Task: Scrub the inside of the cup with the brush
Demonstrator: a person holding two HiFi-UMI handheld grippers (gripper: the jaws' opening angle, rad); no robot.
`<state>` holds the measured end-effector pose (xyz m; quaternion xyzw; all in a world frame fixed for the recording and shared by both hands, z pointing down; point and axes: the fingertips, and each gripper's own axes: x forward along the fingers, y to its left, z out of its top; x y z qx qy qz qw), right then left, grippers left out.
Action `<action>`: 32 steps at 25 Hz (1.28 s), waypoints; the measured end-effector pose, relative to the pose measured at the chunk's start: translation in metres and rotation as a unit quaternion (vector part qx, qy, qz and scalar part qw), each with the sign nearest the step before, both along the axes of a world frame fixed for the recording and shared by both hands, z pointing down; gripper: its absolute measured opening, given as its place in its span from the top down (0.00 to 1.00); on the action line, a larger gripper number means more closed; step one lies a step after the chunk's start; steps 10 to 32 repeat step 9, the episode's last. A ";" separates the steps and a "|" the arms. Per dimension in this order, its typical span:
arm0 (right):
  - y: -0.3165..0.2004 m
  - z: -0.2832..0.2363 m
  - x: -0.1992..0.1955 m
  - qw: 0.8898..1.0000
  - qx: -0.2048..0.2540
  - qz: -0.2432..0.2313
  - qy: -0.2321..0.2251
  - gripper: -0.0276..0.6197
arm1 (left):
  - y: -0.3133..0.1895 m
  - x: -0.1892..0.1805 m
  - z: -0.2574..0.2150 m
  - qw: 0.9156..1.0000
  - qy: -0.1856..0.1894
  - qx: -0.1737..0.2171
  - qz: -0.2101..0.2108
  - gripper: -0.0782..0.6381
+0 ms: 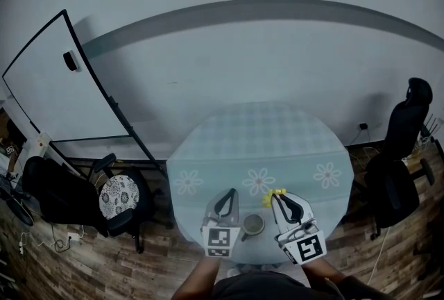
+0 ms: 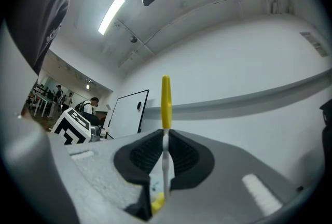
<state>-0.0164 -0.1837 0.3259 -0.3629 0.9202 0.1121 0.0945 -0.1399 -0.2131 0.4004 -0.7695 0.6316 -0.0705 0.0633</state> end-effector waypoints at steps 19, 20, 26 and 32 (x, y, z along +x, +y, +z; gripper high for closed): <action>-0.003 0.005 -0.005 1.000 -0.007 -0.001 -0.001 0.90 | -0.001 -0.004 0.000 1.000 0.002 -0.002 0.001 0.88; -0.003 0.005 -0.005 1.000 -0.007 -0.001 -0.001 0.90 | -0.001 -0.004 0.000 1.000 0.002 -0.002 0.001 0.88; -0.003 0.005 -0.005 1.000 -0.007 -0.001 -0.001 0.90 | -0.001 -0.004 0.000 1.000 0.002 -0.002 0.001 0.88; -0.003 0.005 -0.005 1.000 -0.007 -0.001 -0.001 0.90 | -0.001 -0.004 0.000 1.000 0.002 -0.002 0.001 0.88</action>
